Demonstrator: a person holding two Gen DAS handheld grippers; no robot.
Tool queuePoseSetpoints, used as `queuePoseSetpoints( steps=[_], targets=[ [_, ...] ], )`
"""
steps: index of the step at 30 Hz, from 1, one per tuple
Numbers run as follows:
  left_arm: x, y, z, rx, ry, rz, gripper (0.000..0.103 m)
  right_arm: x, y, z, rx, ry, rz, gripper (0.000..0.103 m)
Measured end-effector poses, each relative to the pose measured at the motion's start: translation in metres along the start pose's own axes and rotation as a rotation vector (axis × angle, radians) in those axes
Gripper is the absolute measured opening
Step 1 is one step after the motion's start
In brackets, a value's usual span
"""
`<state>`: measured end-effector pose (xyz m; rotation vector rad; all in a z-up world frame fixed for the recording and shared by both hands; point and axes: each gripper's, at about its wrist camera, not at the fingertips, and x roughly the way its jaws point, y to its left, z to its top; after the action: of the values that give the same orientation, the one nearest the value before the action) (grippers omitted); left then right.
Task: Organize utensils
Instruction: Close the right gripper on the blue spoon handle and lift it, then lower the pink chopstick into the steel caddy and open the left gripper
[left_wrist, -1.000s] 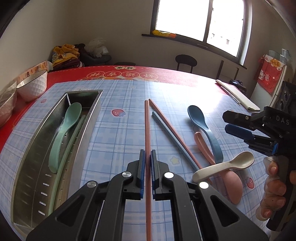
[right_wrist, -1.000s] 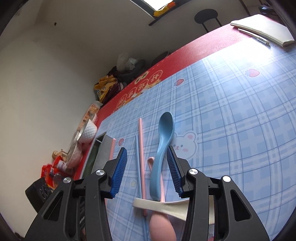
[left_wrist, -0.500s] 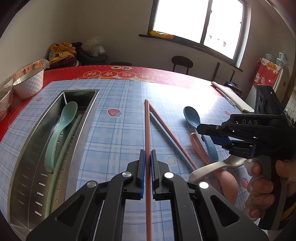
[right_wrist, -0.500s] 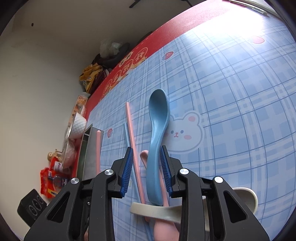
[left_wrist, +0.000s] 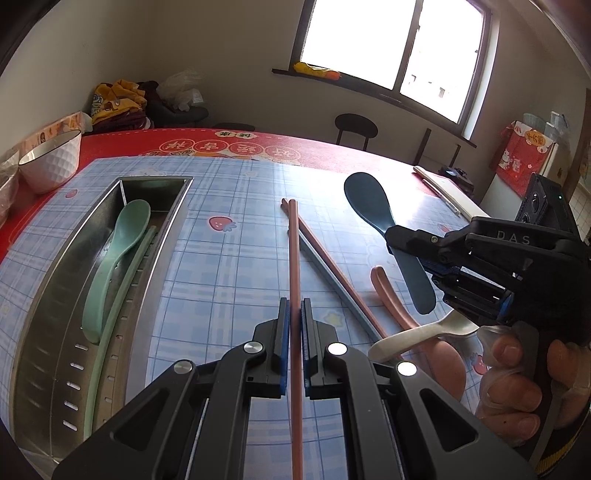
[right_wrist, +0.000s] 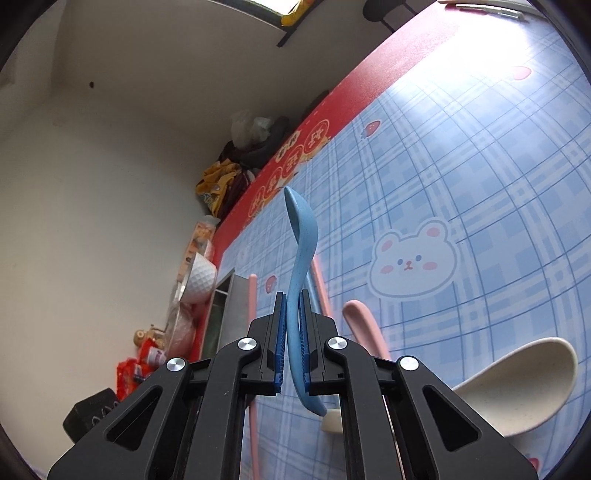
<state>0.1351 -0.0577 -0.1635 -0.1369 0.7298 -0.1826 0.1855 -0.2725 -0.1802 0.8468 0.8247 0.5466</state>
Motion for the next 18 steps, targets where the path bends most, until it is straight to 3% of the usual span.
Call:
queuePoseSetpoints(
  steps=[7,18],
  targets=[
    [-0.002,0.0,0.0,0.002,-0.001,-0.015,0.006,-0.007,-0.006,-0.001,-0.012,-0.056,0.069,0.007],
    [-0.005,0.021,0.01,-0.113,0.079,-0.152,0.006,-0.011,-0.009,-0.005,0.013,-0.06,0.109,0.007]
  ],
)
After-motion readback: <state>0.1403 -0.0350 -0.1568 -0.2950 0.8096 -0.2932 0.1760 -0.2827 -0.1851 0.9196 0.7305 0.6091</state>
